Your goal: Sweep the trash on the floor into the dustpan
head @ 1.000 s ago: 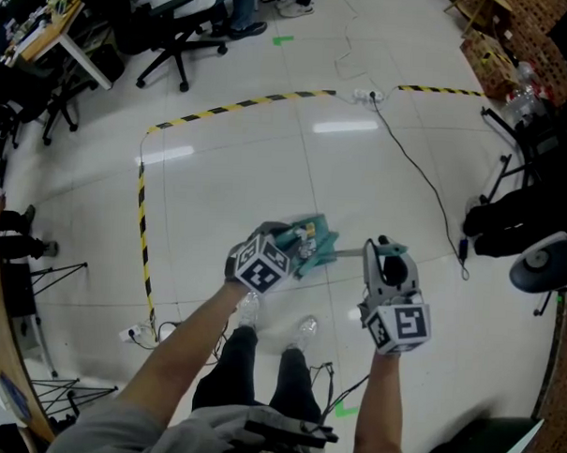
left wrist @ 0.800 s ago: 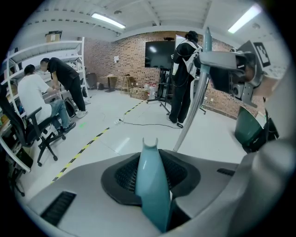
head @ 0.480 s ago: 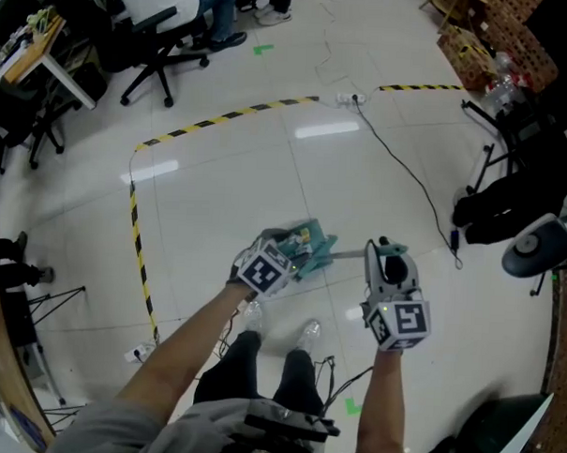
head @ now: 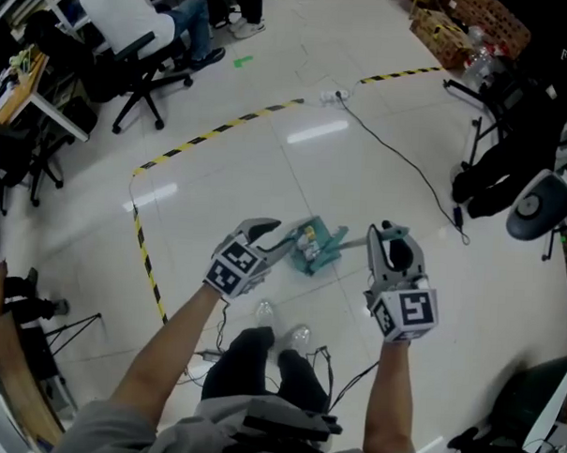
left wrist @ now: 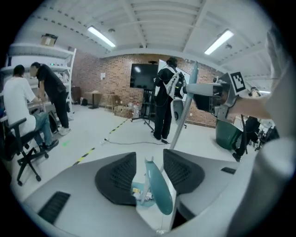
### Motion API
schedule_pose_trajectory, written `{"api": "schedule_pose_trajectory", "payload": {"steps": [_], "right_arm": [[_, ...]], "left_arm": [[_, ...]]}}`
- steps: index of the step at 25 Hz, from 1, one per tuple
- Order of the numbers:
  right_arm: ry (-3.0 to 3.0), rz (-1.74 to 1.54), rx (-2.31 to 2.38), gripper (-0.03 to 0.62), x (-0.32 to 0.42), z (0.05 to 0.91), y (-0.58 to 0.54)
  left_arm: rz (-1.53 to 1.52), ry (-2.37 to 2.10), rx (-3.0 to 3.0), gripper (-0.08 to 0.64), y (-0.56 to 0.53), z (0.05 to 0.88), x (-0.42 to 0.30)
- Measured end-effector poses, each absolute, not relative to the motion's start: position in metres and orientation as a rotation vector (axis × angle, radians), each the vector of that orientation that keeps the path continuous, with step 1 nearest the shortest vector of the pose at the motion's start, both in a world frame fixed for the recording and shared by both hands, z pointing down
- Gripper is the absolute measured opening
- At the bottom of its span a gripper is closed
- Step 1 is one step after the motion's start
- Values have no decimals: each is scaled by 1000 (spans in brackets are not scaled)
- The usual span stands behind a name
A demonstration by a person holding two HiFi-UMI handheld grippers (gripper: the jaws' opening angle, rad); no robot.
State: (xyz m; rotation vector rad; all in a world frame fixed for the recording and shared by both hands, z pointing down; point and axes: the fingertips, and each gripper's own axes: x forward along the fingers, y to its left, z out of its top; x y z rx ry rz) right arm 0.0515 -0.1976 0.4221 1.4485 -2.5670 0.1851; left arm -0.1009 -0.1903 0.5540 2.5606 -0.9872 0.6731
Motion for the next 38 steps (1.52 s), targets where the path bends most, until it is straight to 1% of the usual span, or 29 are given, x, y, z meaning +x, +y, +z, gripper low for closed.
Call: {"api": "schedule_pose_trajectory", "payload": {"steps": [1, 2, 3, 5, 8, 11, 15, 16, 19, 21, 28, 30, 31, 38], "right_arm": [[-2572, 183, 1456, 100, 49, 420, -193], [-2577, 179, 1466, 100, 47, 417, -188], [-2582, 176, 1477, 100, 43, 414, -186], [-2575, 169, 1499, 100, 34, 408, -182], [-2532, 130, 1533, 101, 18, 404, -176], [-2483, 98, 1606, 103, 8, 404, -183], [-2430, 94, 1624, 103, -12, 419, -200], [-2424, 87, 1611, 103, -17, 423, -204], [-2447, 57, 1549, 101, -31, 432, -215], [-2496, 16, 1503, 100, -40, 434, -221], [-2637, -30, 1280, 98, -65, 441, -226], [-2655, -23, 1250, 98, -72, 442, -229], [-2663, -19, 1240, 98, -76, 443, -231], [-2725, 68, 1174, 98, -89, 456, -222]], "left_arm": [[642, -1026, 2580, 142, -192, 546, -111], [616, -1066, 2588, 37, -194, 542, -122], [606, -1092, 2593, 2, -197, 542, -133], [632, -1066, 2607, 2, -202, 552, -153], [735, -878, 2661, 2, -190, 597, -165], [801, -641, 2749, 2, -183, 637, -156], [813, -388, 2785, 5, -176, 670, -142], [820, -332, 2784, 12, -176, 677, -138], [849, -199, 2781, 157, -175, 696, -121], [855, -137, 2805, 200, -178, 700, -105], [837, -6, 2889, 255, -197, 696, -69], [796, 29, 2894, 300, -201, 688, -62], [778, 46, 2900, 310, -202, 684, -59], [777, 141, 2989, 316, -204, 683, -39]]}}
